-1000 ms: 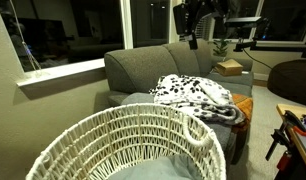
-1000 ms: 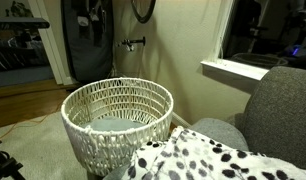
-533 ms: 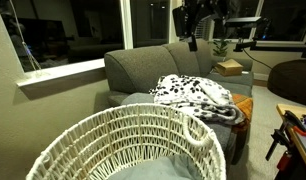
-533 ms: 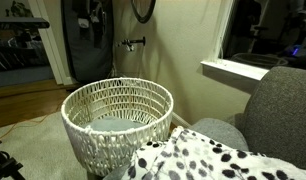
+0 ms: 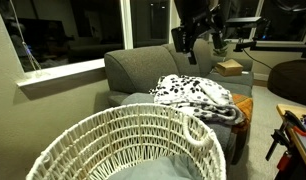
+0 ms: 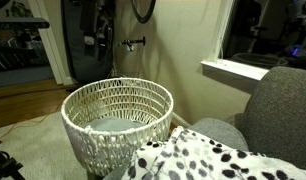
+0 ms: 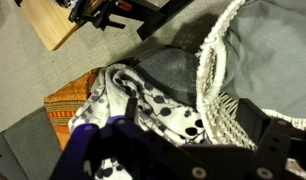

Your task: Put the blanket on the sofa in the laundry basket

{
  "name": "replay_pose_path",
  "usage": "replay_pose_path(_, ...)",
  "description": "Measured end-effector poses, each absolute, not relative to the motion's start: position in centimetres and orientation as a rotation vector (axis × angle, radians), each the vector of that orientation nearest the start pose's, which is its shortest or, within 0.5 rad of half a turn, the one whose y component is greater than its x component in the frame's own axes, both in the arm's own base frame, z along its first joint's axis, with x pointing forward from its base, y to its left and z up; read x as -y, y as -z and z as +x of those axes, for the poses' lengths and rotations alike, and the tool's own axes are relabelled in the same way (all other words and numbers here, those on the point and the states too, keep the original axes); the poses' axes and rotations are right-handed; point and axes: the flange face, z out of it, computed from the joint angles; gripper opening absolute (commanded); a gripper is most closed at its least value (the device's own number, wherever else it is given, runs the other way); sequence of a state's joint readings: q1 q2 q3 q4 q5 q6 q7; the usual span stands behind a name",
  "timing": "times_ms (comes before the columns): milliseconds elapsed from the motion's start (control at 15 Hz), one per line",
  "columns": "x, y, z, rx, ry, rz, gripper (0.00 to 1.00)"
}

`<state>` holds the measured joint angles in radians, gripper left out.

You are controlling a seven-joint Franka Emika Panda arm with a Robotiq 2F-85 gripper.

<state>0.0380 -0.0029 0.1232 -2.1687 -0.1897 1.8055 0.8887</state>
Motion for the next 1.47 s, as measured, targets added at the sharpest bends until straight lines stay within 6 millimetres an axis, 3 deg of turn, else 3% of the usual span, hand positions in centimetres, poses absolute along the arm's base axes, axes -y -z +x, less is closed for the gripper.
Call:
replay_pose_path(867, -2.2, -29.0, 52.1, -1.293, -0.628, -3.214, 1.0)
replay_pose_path(1467, 1.2, -25.8, 54.7, -1.41, -0.617, -3.184, 1.0)
